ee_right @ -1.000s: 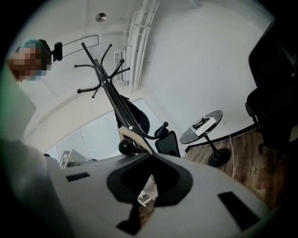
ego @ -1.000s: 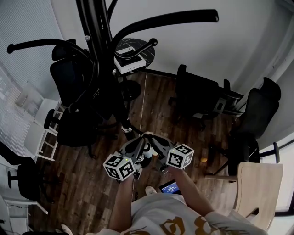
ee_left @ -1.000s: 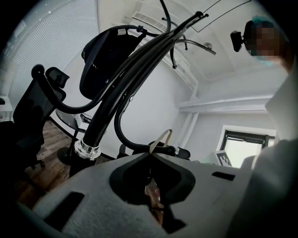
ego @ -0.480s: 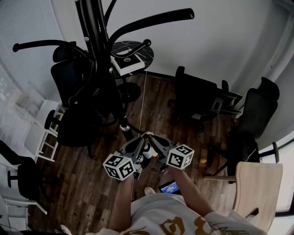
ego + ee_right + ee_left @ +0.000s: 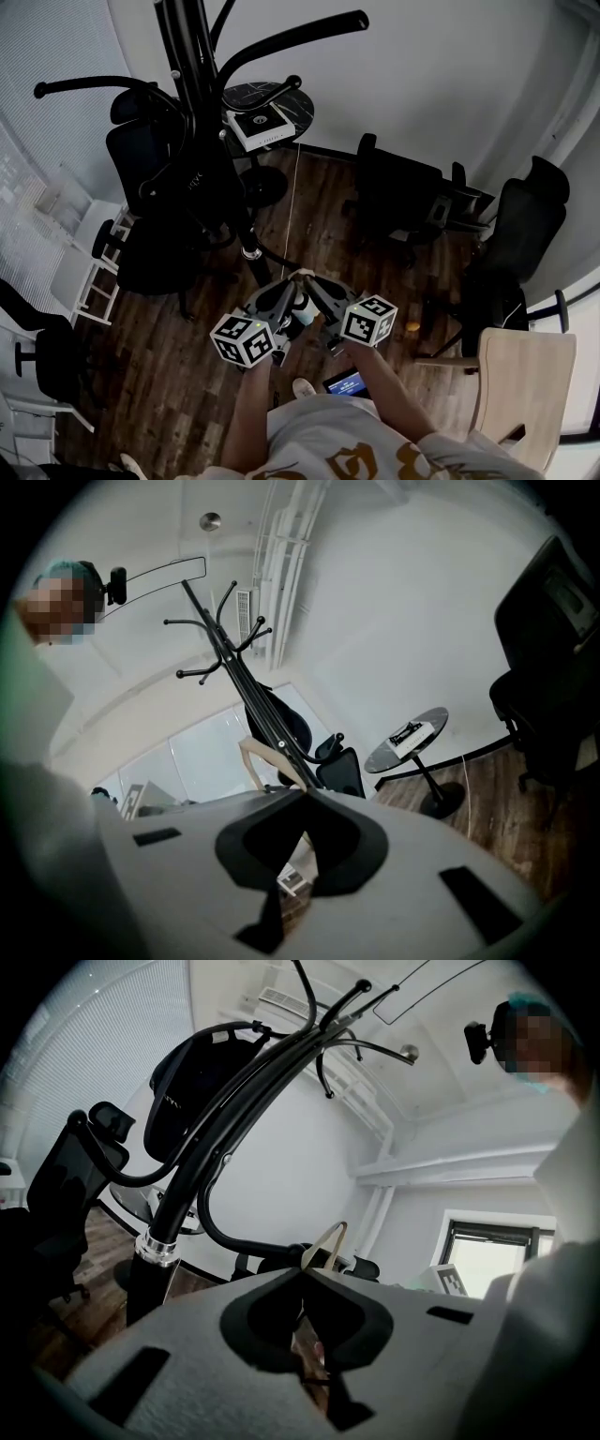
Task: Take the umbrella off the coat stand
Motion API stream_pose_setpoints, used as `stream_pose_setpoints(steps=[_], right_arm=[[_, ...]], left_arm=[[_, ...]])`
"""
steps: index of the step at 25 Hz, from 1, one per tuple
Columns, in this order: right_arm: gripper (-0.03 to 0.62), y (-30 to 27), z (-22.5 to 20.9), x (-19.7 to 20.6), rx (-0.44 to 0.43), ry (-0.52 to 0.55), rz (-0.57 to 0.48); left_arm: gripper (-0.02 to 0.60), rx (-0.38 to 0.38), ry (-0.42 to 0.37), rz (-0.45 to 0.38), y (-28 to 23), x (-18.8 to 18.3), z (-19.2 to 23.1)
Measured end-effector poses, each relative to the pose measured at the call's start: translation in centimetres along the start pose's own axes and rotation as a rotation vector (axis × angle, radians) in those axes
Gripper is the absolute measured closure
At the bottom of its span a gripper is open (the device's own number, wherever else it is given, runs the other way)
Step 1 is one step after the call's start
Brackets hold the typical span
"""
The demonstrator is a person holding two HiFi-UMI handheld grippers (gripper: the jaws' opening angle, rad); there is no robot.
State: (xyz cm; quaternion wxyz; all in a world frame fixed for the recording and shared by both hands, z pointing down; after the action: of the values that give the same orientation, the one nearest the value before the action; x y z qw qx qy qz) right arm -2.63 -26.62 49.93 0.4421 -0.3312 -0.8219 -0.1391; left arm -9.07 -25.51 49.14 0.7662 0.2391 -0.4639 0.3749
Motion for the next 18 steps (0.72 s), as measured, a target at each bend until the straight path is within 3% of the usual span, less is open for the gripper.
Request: stream_pose_setpoints(steps=[18], right_arm=[[0.582, 5.0, 2.1, 1.0, -0.001, 0.06, 0.027]], left_arm=[[0.558, -0.022, 0.021, -0.017, 1.5, 1.8, -4.8]])
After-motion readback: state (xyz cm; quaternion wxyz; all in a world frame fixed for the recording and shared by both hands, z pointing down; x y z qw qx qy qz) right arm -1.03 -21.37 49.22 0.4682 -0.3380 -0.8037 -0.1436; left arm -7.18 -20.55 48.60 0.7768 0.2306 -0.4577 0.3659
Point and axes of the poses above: the fingertips, and each gripper's own axes: y backward along the fingers, z to its left, x out of its underside, the point moved 2 cm from there along y, backward along the fingers, and after that the axes turned 10 degrees about x, right-handed, at the moved point
